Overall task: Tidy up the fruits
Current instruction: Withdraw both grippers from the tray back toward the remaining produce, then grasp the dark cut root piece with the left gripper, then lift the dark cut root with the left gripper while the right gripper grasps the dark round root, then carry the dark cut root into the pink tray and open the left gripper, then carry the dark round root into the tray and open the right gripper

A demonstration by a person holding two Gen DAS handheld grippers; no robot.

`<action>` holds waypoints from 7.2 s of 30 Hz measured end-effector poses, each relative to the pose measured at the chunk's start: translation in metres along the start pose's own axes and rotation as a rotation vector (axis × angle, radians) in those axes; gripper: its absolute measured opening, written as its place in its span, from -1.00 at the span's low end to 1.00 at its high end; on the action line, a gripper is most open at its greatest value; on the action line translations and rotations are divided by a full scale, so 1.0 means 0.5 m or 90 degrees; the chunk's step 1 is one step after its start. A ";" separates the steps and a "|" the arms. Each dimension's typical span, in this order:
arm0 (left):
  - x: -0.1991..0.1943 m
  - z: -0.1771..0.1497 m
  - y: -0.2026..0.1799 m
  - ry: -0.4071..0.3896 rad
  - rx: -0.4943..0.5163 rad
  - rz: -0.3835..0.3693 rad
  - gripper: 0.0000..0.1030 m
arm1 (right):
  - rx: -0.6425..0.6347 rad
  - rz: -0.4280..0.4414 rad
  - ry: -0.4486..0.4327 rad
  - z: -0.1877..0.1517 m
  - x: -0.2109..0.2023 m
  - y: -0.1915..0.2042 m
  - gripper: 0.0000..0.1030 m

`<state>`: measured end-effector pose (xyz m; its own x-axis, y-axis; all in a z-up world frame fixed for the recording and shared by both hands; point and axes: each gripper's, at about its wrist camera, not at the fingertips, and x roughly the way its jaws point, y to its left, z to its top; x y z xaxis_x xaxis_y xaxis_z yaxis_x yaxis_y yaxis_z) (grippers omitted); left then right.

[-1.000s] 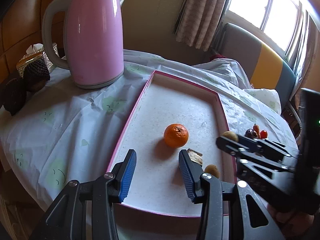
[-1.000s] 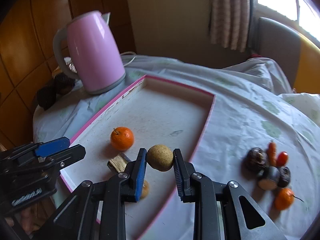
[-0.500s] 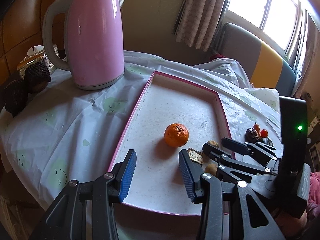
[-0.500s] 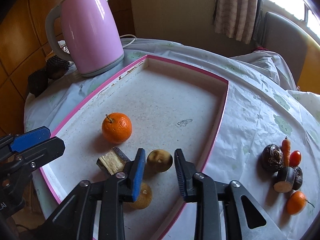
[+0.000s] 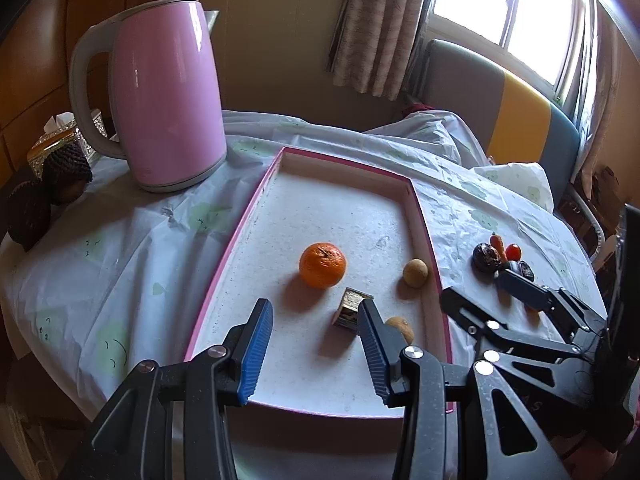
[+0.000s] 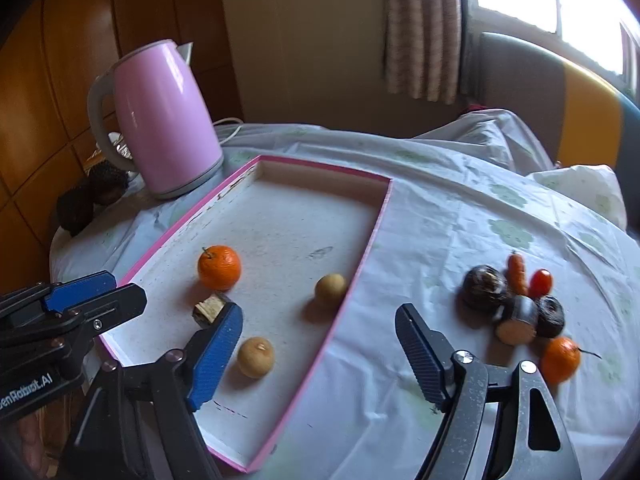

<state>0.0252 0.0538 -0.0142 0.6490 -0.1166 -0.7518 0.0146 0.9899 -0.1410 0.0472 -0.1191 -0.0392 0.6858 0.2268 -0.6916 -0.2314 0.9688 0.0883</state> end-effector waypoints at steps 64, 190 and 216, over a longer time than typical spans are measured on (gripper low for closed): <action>0.223 0.045 -0.443 0.171 0.148 -0.215 -0.19 | 0.243 -0.286 0.026 -0.181 -0.069 -0.411 0.64; 0.054 0.032 -0.034 0.037 0.003 -0.006 -0.28 | 0.071 -0.162 0.033 -0.005 0.001 -0.263 -0.13; 0.039 0.005 0.099 0.036 -0.089 0.036 -0.28 | -0.097 0.057 0.123 0.042 0.111 0.073 -0.13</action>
<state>0.0407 0.1007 -0.0343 0.6017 -0.0696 -0.7957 -0.1291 0.9746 -0.1829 0.0911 -0.0690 -0.0594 0.5172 0.2739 -0.8108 -0.3966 0.9162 0.0565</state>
